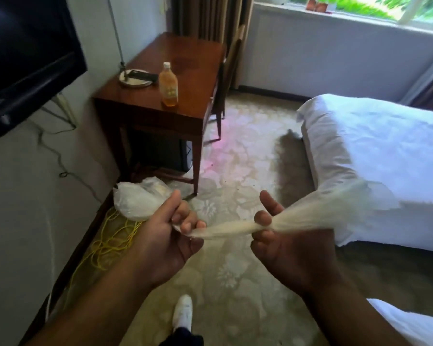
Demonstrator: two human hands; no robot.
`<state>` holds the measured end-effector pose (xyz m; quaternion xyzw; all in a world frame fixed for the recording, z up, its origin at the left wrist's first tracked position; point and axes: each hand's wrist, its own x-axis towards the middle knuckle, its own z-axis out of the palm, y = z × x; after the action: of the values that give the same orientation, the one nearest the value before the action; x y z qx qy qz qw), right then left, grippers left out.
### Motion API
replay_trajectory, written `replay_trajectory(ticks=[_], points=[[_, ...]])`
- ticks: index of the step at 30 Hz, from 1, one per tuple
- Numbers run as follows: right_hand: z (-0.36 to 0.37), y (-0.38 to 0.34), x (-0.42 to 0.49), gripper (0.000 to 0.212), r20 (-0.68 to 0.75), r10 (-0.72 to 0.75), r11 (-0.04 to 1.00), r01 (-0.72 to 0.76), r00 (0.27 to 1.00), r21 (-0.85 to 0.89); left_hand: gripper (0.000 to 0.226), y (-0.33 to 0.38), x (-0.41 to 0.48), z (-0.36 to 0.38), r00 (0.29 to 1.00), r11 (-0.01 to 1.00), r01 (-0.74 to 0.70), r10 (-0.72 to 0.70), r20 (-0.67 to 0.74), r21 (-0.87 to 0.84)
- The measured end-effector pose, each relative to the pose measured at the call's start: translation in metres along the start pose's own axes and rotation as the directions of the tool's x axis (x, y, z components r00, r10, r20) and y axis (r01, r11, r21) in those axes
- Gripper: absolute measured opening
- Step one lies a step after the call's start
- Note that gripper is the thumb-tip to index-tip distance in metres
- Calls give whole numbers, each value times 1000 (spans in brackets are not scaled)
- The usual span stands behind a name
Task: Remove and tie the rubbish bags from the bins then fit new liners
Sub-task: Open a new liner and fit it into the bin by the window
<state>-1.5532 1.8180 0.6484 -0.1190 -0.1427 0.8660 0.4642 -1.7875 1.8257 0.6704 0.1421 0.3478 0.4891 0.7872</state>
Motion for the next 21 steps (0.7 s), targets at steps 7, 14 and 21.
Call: replay_trajectory(ticks=[7,14,21], points=[[-9,-81,95,54,-177,-189,979,199,966,36,43,69,141,58,997,997,71,-72,8,41],[-51,-156,154,50,-250,-314,949,303,916,-82,43,90,266,91,990,990,141,-142,17,14],[-101,-253,249,80,-321,-215,755,-52,922,-654,40,119,411,135,997,996,74,-75,-10,-44]])
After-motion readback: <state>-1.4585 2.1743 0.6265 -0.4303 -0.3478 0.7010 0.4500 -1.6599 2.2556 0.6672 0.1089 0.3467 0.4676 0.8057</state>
